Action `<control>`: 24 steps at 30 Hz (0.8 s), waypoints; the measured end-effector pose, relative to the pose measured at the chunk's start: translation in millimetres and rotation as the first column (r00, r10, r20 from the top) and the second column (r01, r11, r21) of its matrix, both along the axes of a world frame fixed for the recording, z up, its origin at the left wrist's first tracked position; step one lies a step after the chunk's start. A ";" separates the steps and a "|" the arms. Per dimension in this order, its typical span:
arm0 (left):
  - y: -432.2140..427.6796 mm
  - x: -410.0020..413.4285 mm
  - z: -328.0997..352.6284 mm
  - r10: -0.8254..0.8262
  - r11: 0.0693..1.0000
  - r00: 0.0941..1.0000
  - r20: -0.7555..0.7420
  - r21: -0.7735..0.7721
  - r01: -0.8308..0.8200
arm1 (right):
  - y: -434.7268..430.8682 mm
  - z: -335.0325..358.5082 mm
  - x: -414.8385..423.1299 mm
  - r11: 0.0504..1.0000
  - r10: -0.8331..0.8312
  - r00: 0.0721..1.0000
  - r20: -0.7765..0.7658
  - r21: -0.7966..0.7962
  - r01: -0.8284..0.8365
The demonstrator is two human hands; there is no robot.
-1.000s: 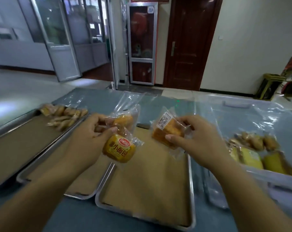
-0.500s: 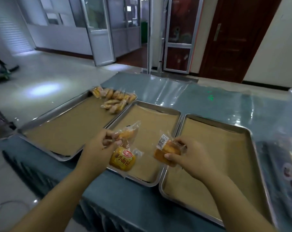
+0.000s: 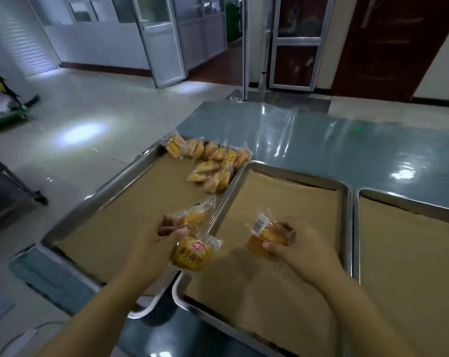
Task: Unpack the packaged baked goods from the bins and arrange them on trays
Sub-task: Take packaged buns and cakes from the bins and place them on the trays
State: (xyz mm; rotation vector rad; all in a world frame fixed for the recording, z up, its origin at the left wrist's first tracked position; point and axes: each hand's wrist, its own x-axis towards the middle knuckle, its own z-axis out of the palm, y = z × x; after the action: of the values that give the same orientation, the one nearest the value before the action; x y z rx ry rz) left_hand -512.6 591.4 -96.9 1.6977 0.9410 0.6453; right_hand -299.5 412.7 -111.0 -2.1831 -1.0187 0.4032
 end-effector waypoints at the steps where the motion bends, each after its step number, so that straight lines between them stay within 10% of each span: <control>1: 10.8 -0.3 -3.5 0.011 1.000 1.000 -0.013 0.005 -0.011 | 9.6 0.1 0.0 1.000 -0.005 1.000 -0.001 -0.011 0.005; 24: 343.0 37.7 -36.4 -0.108 0.958 0.985 -0.134 0.252 0.140 | 318.9 1.1 -36.1 0.991 -0.131 0.981 -0.145 -0.023 0.129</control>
State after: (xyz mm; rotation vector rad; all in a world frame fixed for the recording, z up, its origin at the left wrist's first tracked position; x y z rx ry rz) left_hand -474.9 934.4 -133.4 2.0316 0.8512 0.6099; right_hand -335.6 731.6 -109.8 -2.1829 -0.7907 0.5023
